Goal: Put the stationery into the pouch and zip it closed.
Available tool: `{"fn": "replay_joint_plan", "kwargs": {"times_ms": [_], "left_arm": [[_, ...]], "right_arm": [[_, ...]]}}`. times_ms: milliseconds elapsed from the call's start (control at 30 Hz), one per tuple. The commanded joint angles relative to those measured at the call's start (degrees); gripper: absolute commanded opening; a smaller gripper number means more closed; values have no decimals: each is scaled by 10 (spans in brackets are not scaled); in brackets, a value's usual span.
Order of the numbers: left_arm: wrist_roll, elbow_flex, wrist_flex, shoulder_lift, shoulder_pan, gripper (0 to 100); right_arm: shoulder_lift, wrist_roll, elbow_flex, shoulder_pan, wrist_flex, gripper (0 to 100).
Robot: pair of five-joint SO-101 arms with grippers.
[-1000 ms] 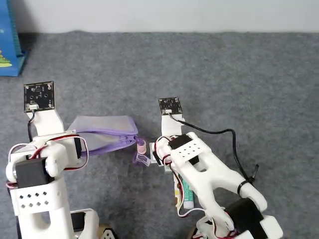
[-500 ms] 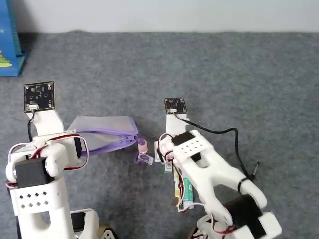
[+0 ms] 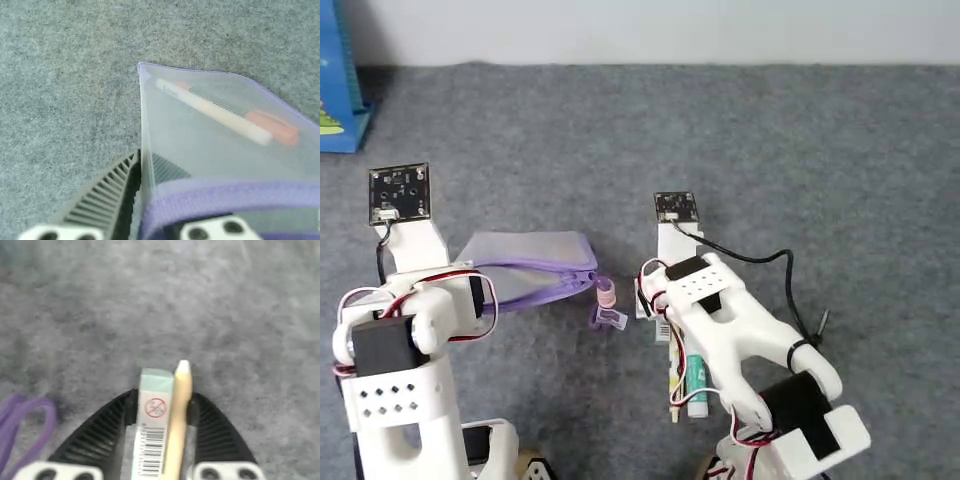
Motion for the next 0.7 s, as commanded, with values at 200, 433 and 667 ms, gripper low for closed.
{"fn": "replay_joint_plan", "kwargs": {"times_ms": [200,433,667], "left_arm": [[-4,-3,-11,-1,2,11],[-4,-3,-11,-1,2,11],[-3,-3,-11,-1,2,11]], "right_arm": [[-149,48,-28,-3,71,8],[-339,98,-28,-3,126,8],[-545,135,-30,-25,121,8]]}}
